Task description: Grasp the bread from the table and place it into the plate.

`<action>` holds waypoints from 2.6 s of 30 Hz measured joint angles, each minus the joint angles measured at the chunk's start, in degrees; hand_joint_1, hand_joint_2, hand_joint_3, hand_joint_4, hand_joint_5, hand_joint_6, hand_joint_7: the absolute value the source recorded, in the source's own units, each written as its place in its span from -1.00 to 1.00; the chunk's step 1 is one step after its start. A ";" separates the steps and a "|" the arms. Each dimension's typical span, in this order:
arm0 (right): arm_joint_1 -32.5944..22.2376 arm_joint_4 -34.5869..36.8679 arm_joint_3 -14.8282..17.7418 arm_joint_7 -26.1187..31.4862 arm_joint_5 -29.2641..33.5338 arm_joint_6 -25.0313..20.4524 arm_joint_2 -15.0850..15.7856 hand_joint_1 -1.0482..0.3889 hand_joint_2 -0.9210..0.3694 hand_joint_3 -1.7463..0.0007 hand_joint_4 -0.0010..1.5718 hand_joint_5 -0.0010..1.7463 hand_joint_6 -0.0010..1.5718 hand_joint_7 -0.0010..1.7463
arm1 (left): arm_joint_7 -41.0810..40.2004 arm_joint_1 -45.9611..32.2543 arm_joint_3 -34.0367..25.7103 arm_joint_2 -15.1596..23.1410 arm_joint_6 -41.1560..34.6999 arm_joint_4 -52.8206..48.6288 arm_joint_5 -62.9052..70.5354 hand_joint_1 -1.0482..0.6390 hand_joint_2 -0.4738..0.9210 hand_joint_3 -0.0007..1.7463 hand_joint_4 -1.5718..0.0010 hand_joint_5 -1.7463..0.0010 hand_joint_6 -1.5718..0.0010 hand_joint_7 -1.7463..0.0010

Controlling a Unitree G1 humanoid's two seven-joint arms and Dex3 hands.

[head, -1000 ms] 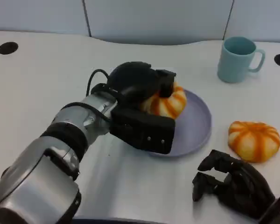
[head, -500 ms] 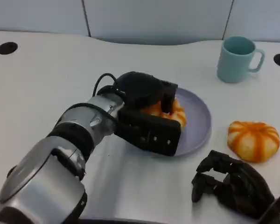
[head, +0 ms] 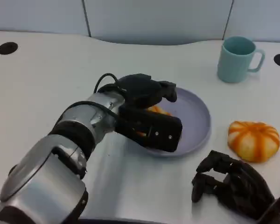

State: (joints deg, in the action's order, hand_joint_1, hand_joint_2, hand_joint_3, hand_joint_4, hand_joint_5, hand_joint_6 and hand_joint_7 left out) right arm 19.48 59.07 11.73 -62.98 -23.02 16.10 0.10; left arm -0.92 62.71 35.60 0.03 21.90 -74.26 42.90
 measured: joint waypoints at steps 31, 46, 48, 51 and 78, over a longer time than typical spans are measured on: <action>1.14 1.16 1.50 0.36 -0.10 -1.53 0.11 -0.16 -1.00 0.96 -0.18 0.65 -0.09 0.05 | 20.10 -18.99 -31.08 4.84 13.70 12.15 -38.96 -0.65 1.00 -0.60 0.85 -0.26 0.74 0.31; 1.40 2.40 1.34 1.54 1.33 3.01 -0.12 -0.22 -1.00 0.95 -0.23 0.69 -0.09 0.07 | 29.20 -42.79 -39.59 1.62 -9.64 46.87 -63.05 -0.55 1.00 -0.66 0.41 -0.36 0.29 0.45; 1.28 2.36 1.28 1.56 1.45 3.51 -0.13 -0.20 -1.00 0.95 -0.23 0.70 -0.08 0.07 | 29.54 -45.16 -40.26 1.54 -12.14 49.84 -64.55 -0.55 1.00 -0.66 0.42 -0.37 0.30 0.45; 1.11 1.89 1.23 1.87 1.51 3.06 -0.12 -0.18 -1.00 0.96 -0.23 0.68 -0.08 0.06 | 30.37 -47.75 -41.30 1.62 -14.77 53.08 -66.83 -0.56 1.00 -0.69 0.40 -0.40 0.29 0.43; -1.33 -2.13 0.54 2.43 1.07 1.06 -0.32 -0.14 -1.00 0.93 -0.20 0.61 -0.07 0.04 | 29.64 -66.65 -45.09 -1.75 -15.55 63.81 -69.89 -0.51 1.00 -0.58 0.37 -0.67 0.28 0.16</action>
State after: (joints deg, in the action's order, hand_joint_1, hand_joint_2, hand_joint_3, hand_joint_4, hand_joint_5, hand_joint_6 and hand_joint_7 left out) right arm 18.15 56.95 12.27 -60.55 -21.95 17.17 -0.22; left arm 28.73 -3.94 -9.49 -1.72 6.35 -10.46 -26.99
